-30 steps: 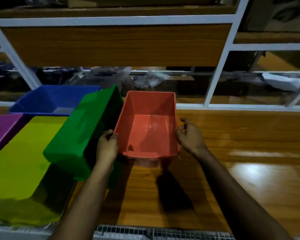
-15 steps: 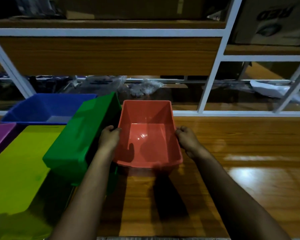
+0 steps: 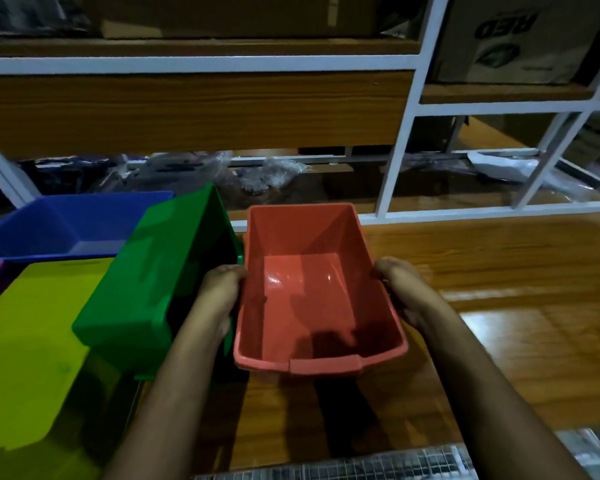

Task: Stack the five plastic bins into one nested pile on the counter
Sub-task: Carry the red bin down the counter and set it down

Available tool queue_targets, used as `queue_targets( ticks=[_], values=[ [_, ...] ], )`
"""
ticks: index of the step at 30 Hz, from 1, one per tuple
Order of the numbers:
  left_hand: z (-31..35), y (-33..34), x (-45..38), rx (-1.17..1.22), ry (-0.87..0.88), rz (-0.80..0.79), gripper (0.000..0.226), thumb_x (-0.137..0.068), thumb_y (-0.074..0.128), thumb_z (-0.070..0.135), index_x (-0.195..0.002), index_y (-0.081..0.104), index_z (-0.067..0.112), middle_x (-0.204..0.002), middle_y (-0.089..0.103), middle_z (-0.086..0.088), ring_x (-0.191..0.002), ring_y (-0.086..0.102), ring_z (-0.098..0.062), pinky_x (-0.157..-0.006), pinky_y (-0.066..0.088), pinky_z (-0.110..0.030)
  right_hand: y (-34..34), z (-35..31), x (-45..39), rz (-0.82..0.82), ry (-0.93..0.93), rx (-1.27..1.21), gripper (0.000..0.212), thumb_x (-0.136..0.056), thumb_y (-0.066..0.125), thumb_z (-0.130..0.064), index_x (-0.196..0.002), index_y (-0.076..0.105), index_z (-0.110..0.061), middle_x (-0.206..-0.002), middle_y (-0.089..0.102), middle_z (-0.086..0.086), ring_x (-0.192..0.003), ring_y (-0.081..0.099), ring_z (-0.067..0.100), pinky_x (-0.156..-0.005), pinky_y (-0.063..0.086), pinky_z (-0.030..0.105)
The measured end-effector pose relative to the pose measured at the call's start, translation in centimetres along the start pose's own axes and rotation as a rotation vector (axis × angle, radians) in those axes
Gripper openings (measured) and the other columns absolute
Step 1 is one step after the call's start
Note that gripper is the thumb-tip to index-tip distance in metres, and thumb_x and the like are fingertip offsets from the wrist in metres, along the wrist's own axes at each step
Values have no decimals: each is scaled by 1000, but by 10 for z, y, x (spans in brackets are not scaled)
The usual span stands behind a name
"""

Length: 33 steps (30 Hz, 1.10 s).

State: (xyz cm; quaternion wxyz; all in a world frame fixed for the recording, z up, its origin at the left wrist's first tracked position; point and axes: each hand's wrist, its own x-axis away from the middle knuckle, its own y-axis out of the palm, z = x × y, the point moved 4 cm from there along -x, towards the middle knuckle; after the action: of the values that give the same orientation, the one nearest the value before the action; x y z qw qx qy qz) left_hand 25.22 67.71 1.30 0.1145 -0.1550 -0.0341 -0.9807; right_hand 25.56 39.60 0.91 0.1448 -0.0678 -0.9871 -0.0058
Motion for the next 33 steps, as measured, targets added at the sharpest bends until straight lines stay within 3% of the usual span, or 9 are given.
queue_targets(
  ticks=[3, 6, 10, 16, 22, 27, 33],
  values=[
    [5, 8, 6, -36, 20, -80, 15, -86, 51, 4, -83, 64, 10, -49, 63, 3, -41, 58, -6, -37, 41, -15, -15, -4, 25, 55, -22, -48, 31, -93, 44, 0, -68, 46, -17, -39, 42, -8, -27, 34, 1, -28, 23, 14],
    [6, 20, 14, -51, 12, -229, 13, -85, 52, 6, -88, 64, 12, -69, 65, -5, -52, 61, -12, -51, 46, -21, -34, -1, 51, 94, -39, -109, 29, -95, 46, -3, -70, 46, -18, -50, 41, -3, -28, 32, 1, -28, 20, 14],
    [5, 44, 30, -85, 14, -426, 15, -87, 53, 7, -79, 63, 15, -65, 66, -2, -61, 59, -17, -61, 42, -31, -63, 12, 89, 168, -28, -134, 17, -89, 50, -4, -84, 60, -17, -65, 57, -1, -47, 51, 7, -37, 34, 15],
    [-10, 98, 66, -113, -53, -640, 22, -83, 54, 2, -89, 68, 17, -73, 65, -3, -64, 54, -16, -53, 44, -25, -120, 48, 154, 313, -14, -254, 27, -81, 51, -2, -97, 66, -17, -72, 61, 1, -50, 54, 8, -45, 43, 18],
    [-36, 171, 122, -245, -47, -880, 39, -85, 48, -2, -120, 63, 7, -95, 57, -16, -71, 47, -18, -64, 41, -29, -191, 85, 241, 466, -9, -317, 33, -85, 48, 3, -104, 68, -13, -76, 64, 2, -49, 54, 6, -47, 43, 19],
    [-63, 252, 190, -296, -74, -1045, 38, -85, 47, -2, -117, 64, 10, -87, 58, -10, -58, 49, -10, -60, 41, -26, -262, 112, 319, 601, -38, -384, 31, -88, 49, 3, -106, 70, -10, -84, 68, 6, -60, 59, 13, -56, 52, 24],
    [-95, 355, 290, -321, -104, -1184, 35, -88, 44, -3, -113, 63, 12, -85, 64, -8, -66, 57, -14, -47, 51, -21, -357, 136, 408, 779, -99, -440, 28, -89, 49, 3, -102, 68, -13, -74, 64, 1, -51, 55, 7, -49, 49, 22]
  ],
)
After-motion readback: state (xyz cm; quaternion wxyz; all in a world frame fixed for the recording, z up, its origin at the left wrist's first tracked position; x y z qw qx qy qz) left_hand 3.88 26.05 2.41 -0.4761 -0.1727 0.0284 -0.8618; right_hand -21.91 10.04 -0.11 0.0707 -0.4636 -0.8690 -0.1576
